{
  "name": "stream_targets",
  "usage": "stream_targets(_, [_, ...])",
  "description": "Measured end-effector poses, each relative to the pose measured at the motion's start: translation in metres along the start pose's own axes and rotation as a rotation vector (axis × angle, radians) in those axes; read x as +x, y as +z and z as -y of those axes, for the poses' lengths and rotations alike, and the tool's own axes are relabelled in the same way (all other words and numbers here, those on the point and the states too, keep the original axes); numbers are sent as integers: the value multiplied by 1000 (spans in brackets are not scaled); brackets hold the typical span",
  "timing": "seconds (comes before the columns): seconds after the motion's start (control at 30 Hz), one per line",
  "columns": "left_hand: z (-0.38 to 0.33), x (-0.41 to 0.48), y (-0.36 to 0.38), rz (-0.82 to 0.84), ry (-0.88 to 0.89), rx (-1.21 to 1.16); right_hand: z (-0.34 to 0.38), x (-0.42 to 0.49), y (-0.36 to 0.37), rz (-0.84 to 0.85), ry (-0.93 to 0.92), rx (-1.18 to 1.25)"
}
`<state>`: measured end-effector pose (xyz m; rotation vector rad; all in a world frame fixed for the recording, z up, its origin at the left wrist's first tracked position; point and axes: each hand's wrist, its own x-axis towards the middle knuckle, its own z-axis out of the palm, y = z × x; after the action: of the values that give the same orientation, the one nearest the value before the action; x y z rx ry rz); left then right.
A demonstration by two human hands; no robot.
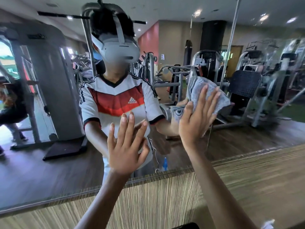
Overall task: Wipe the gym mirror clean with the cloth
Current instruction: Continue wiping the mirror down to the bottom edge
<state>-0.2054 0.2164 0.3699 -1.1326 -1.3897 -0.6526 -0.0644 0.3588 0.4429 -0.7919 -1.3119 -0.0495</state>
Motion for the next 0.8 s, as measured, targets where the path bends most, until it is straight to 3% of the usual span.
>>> stream_targets(0.1, [1, 1, -1, -2, 3, -18, -29, -42, -10, 156, -339, -51])
stream_targets(0.17, [-1, 1, -1, 1, -6, -19, -67, -66, -21, 200, -427, -113])
stream_targets(0.23, [-3, 2, -1, -4, -15, -1, -83, -61, -25, 136, -232, -86])
stream_targets(0.33, [-4, 5, -1, 10, -12, 18, -48, -17, -15, 26, 158, 53])
stream_targets(0.4, [-2, 4, -3, 16, -10, -7, -13, 2, -5, 2, 217, 74])
stream_targets(0.47, [0, 3, -4, 22, -6, -12, 6, -5, 0, 29, 4, 26])
stream_targets(0.57, [1, 4, -7, 27, 11, -39, -24, -55, -3, 182, -430, -27])
stream_targets(0.63, [2, 4, -10, 44, 14, -45, -63, -86, -17, 234, -503, -71])
stream_targets(0.7, [4, 8, -15, 50, 19, -51, -83, -86, -27, 222, -327, -63])
stream_targets(0.8, [13, 40, -21, 35, 17, -58, -57, -29, -20, 97, 46, -17])
